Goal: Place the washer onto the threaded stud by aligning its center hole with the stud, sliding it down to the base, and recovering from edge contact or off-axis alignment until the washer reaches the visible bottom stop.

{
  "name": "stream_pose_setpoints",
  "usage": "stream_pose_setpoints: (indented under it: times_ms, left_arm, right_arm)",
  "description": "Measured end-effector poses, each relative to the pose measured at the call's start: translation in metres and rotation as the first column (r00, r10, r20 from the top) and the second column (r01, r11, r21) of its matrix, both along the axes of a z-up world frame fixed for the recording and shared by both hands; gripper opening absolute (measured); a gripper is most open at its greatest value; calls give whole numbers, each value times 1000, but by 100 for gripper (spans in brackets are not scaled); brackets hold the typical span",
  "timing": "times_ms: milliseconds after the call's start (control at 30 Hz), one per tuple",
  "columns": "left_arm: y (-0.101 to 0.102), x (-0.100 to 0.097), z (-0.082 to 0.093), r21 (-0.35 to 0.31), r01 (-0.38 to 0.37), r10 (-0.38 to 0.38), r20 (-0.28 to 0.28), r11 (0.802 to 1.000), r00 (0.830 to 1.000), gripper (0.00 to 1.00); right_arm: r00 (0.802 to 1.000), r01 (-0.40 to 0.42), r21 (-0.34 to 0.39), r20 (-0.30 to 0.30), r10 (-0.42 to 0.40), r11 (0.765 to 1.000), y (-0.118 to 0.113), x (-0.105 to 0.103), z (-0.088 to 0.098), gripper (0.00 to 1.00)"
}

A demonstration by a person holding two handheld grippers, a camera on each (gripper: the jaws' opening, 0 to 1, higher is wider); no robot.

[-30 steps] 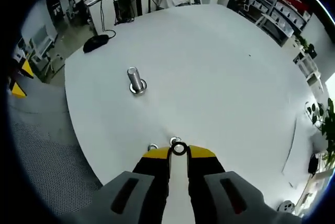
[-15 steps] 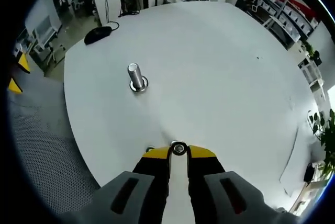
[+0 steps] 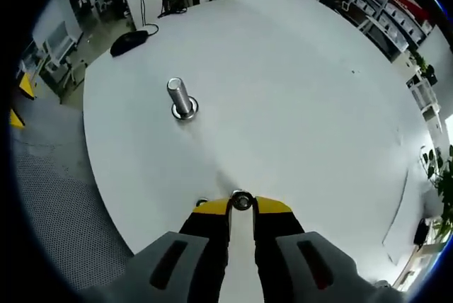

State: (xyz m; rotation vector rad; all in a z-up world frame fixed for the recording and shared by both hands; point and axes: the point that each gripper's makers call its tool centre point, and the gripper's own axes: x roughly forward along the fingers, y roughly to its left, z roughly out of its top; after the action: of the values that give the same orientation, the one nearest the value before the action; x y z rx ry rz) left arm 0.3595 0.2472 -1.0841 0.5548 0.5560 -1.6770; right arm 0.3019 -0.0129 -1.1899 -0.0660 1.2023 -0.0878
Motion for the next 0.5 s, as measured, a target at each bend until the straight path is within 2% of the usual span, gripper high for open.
stream_pose_setpoints:
  times_ms: [333, 467, 500]
  left_arm:
    - [0, -1, 0, 0, 0, 0, -3, 1000, 1000, 18]
    - [0, -1, 0, 3, -1, 1, -3, 1000, 1000, 18]
    - [0, -1, -1, 4, -1, 1, -4, 1000, 1000, 18]
  right_arm:
    - [1000, 6, 19, -26, -6, 1000, -5, -1, -21, 14]
    - [999, 5, 26, -48, -4, 1000, 0, -4, -28, 14]
    - [999, 1, 24, -50, 0, 1000, 8, -5, -25, 14]
